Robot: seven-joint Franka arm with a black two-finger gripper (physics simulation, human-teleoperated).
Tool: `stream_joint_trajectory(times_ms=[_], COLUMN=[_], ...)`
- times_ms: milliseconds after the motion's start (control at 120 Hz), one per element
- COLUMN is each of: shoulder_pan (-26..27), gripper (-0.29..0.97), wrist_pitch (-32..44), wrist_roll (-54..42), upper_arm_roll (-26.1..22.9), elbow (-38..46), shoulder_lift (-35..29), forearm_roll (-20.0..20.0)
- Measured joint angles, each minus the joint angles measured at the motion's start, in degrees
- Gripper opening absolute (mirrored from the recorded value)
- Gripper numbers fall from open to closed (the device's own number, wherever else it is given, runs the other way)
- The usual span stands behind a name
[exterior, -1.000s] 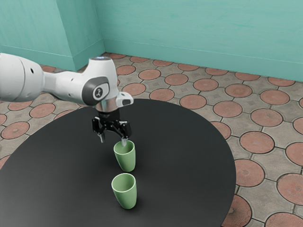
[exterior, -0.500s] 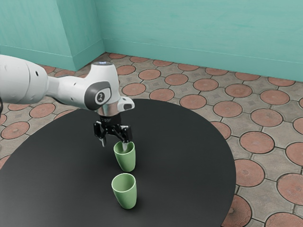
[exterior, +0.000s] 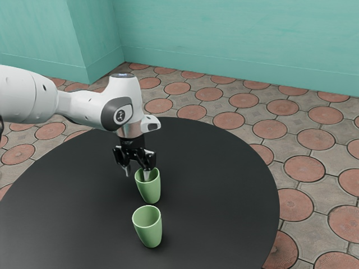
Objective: Place the left cup onto the right cup
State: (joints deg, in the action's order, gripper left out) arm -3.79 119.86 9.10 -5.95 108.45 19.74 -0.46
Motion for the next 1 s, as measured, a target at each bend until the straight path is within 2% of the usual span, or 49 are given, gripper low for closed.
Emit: stream_joint_trajectory(times_ms=[408,1000], shoulder_pan=[0.2,0.3], gripper=[0.33,0.16], wrist_pitch=[0.3,0.4], wrist_roll=[0.0,0.0], upper_arm_roll=[-0.1,-0.3], elbow=[0.0,0.0], shoulder_lift=[0.0,0.1], forearm_roll=[0.0,0.0])
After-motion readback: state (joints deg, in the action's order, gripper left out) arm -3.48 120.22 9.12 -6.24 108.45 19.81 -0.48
